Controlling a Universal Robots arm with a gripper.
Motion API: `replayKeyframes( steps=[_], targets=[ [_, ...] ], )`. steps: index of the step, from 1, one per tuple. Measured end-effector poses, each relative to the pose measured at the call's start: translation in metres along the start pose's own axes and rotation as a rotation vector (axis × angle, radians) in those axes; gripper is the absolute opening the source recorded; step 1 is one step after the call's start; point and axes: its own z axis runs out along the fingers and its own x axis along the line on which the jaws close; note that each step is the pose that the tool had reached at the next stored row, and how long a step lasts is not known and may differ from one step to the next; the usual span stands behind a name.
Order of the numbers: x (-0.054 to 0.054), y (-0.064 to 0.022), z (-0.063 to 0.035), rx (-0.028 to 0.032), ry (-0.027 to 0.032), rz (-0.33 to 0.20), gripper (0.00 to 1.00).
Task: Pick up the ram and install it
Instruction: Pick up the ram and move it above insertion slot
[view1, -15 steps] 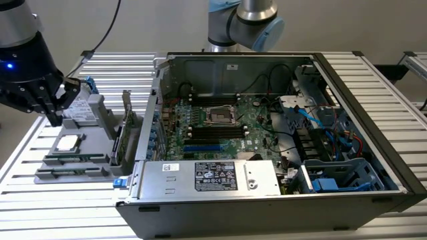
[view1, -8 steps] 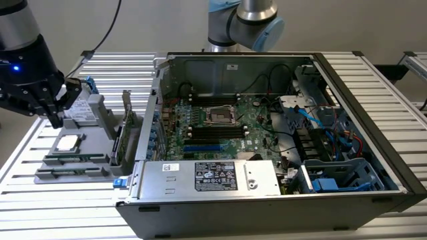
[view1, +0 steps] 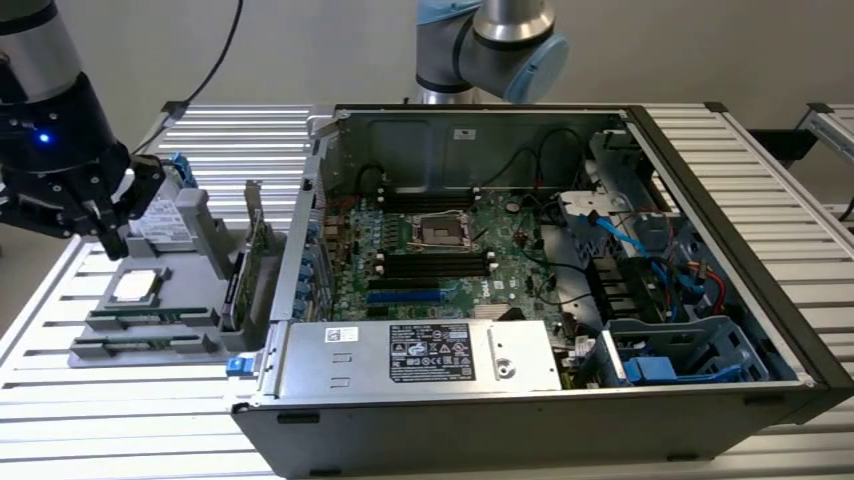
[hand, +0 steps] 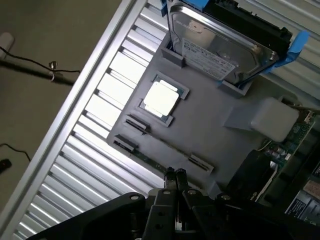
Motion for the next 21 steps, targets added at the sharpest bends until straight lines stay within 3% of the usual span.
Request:
replayKeyframes(
  steps=[21],
  targets=[
    [-0.0009, -0.0006, 0.0096, 0.0361, 0.025, -0.379, 0.1]
  ],
)
